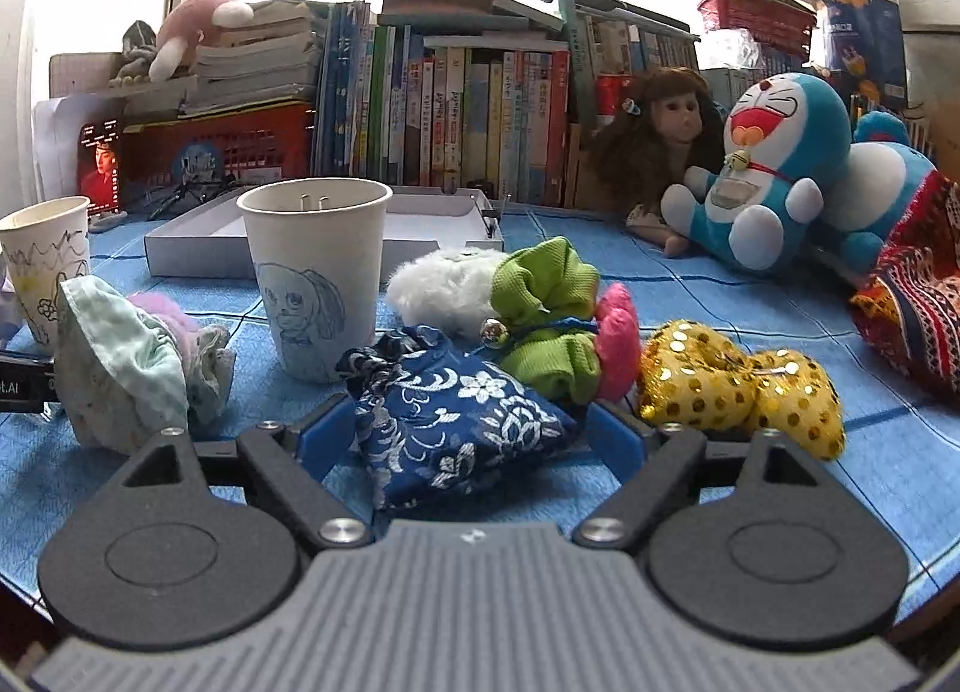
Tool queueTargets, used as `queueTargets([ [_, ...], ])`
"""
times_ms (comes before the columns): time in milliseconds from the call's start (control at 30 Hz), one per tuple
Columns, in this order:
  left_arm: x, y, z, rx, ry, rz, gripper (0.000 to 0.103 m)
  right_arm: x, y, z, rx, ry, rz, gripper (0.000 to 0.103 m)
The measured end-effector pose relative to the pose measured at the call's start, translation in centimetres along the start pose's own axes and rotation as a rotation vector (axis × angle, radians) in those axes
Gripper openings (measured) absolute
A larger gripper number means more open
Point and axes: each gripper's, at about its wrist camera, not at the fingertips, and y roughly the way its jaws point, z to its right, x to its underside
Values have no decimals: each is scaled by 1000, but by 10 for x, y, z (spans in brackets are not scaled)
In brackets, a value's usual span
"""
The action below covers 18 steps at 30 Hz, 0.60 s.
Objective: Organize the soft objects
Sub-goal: 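Grasp the blue mask packet with left tool while right tool grasps blue floral pouch, then carry the mask packet and floral pouch in both tools over the white tray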
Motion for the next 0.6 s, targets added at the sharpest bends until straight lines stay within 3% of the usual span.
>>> queueTargets([
  [33,0,-1,0,-4,3,2,34,0,0,-1,-2,-1,-1,80],
  [200,4,-13,1,6,20,16,32,2,-6,2,2,21,-2,70],
  [433,7,-48,6,17,70,87,32,-4,-31,9,-31,62,37,64],
  [600,-9,-78,0,102,39,134,32,-24,-49,19,-60,108,100,63],
])
